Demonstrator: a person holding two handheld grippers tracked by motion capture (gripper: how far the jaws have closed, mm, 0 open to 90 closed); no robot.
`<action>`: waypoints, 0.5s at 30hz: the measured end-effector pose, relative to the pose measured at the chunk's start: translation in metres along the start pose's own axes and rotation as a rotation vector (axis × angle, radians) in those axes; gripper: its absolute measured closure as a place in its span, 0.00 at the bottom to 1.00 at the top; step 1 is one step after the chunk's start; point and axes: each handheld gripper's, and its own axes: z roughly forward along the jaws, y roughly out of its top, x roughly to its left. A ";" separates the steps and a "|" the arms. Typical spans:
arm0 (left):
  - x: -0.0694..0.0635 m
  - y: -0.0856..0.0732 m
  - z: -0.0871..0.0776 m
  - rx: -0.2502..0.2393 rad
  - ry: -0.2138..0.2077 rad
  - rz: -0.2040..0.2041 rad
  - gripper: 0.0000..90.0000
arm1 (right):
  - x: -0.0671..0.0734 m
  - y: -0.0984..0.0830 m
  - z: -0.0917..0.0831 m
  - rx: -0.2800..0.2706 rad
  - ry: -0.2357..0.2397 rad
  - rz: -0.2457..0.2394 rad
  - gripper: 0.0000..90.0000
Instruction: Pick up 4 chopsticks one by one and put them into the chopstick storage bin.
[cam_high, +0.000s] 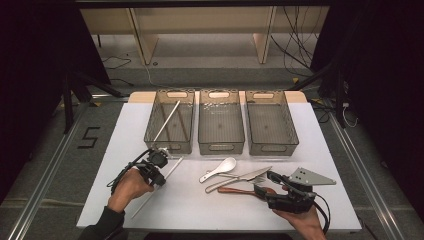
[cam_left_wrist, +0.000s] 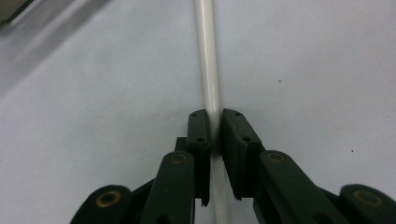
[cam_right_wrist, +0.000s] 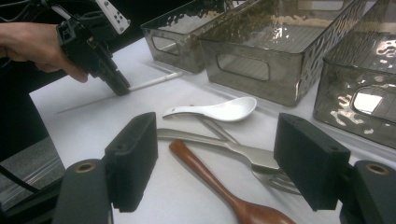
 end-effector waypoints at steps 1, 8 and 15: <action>0.000 0.000 0.000 -0.005 -0.002 0.002 0.90 | 0.000 0.000 0.000 0.000 0.001 0.000 0.35; -0.003 -0.001 0.000 -0.012 0.011 0.034 0.93 | 0.000 0.000 0.000 -0.001 0.001 0.000 0.35; -0.001 -0.002 -0.004 -0.041 0.008 0.049 0.93 | -0.001 0.001 -0.001 -0.005 -0.001 0.002 0.35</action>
